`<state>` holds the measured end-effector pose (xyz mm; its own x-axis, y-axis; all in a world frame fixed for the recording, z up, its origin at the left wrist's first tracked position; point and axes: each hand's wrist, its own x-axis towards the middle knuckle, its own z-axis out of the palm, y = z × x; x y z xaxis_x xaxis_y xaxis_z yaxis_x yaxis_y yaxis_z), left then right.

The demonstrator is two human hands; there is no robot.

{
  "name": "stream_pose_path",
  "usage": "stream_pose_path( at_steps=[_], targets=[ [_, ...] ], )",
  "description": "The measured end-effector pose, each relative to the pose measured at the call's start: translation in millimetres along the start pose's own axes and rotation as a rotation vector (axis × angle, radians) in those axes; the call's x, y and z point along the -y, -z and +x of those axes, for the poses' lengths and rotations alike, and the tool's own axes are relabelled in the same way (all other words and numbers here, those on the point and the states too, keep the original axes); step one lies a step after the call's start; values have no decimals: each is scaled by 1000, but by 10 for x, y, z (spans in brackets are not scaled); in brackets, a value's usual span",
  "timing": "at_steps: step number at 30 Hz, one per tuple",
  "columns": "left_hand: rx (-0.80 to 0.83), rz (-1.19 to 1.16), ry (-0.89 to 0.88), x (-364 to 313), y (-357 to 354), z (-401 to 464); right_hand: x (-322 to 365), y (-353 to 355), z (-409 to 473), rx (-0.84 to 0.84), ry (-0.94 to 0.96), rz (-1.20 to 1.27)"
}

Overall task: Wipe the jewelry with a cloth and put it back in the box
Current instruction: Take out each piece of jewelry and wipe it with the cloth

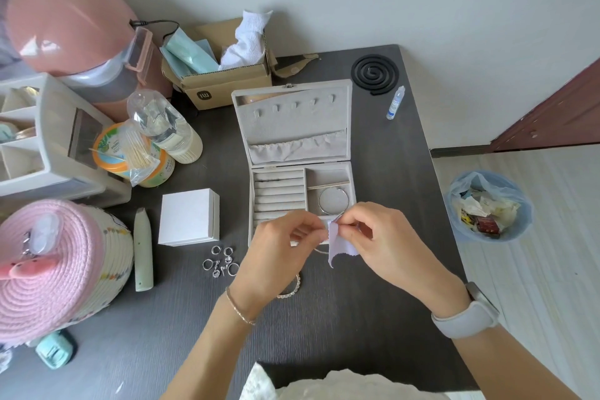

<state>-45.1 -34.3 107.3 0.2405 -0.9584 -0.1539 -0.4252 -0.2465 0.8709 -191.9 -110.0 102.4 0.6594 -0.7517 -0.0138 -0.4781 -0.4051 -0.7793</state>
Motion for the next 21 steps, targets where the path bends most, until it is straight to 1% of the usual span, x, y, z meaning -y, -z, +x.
stream_pose_path(
  at_steps=[2,4,7,9,10,11,13,15,16,17,18,19,21],
  targets=[
    [-79,70,-49,9,-6,12,-3,11,-17,-20,-16,48],
    [-213,31,-20,-1,-40,8,-6,14,-29,-78,-61,141],
    [-394,-155,114,-45,-133,5,12,-18,-8,-136,-161,337],
    [-453,-305,195,-82,-171,6,31,-71,6,-164,-223,472],
    [-444,-363,218,-93,-175,4,40,-87,6,-179,-240,496],
    [-398,-400,216,-100,-169,-6,37,-95,5,-194,-232,475],
    [-243,-345,147,-76,-131,-28,9,-68,-10,-187,-176,364],
    [-134,-60,27,14,-86,-25,-6,-22,-13,-120,-109,263],
    [-120,90,-41,50,-65,-9,-2,-12,-14,-92,-80,232],
    [-135,188,-96,77,-56,9,-2,-15,-16,-73,-60,212],
    [-180,193,-116,90,-62,25,3,-20,-15,-69,-51,207],
    [-241,128,-96,67,-77,38,4,-30,-10,-85,-54,217],
    [-375,-46,15,4,-129,60,25,-60,7,-164,-90,283]
  ],
)
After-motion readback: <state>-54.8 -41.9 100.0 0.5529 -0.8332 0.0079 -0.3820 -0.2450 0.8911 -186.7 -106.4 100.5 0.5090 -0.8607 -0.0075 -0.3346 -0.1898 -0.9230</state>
